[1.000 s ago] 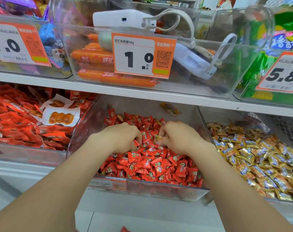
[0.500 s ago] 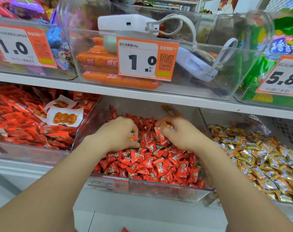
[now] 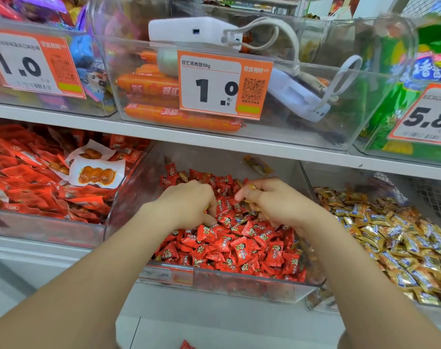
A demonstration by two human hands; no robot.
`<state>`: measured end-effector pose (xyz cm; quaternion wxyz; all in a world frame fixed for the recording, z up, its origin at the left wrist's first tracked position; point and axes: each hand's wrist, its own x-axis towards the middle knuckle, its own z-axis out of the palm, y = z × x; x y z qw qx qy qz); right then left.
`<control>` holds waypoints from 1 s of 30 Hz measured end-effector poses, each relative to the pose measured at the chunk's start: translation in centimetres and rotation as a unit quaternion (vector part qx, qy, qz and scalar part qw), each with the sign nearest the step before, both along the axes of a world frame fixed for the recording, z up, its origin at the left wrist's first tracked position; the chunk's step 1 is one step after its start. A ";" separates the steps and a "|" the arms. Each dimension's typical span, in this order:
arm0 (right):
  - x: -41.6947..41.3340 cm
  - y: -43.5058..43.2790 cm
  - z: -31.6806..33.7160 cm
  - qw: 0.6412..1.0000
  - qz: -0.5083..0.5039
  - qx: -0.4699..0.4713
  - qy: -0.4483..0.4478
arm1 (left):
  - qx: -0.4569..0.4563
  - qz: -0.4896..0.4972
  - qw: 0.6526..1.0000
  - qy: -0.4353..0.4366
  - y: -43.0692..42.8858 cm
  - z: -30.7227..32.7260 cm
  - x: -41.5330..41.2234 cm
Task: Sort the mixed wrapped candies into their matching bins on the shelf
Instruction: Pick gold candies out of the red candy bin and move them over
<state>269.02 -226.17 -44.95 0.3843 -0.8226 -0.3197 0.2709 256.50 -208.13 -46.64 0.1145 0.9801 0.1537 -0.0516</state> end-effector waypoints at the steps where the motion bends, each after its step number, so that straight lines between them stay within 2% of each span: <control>1: 0.0 0.1 -0.1 0.999 -0.007 -0.017 -0.032 | -0.014 -0.002 1.000 -0.005 0.1 -0.1 0.1; 3: 0.1 0.3 -0.4 0.992 -0.012 -0.056 -0.113 | -0.036 -0.004 0.999 -0.009 0.2 -0.3 0.2; 6: 0.5 0.7 -1.3 0.960 0.014 -0.110 -0.256 | -0.052 -0.005 0.998 -0.024 0.3 -0.5 0.3; 8: 0.4 1.0 -1.7 0.946 0.031 -0.144 -0.288 | -0.071 -0.001 0.996 -0.055 0.6 -0.7 0.4; 12: -0.1 1.5 -1.8 0.938 0.038 -0.187 -0.288 | -0.113 0.029 0.987 -0.114 0.9 -0.2 0.4; 17: -0.5 2.5 -2.3 0.905 0.082 -0.273 -0.315 | -0.181 0.045 0.975 -0.120 1.3 0.3 -0.2; 20: -0.1 2.9 -2.6 0.915 0.083 -0.256 -0.299 | -0.192 0.050 0.971 -0.131 1.1 0.3 -0.2; 26: 0.0 2.0 0.1 0.950 0.060 -0.215 -0.219 | -0.120 0.024 0.981 -0.148 1.0 0.6 -0.7; 30: -1.2 -0.1 3.1 0.964 -0.012 -0.148 -0.222 | -0.236 -0.012 0.960 -0.150 -1.2 1.8 -1.0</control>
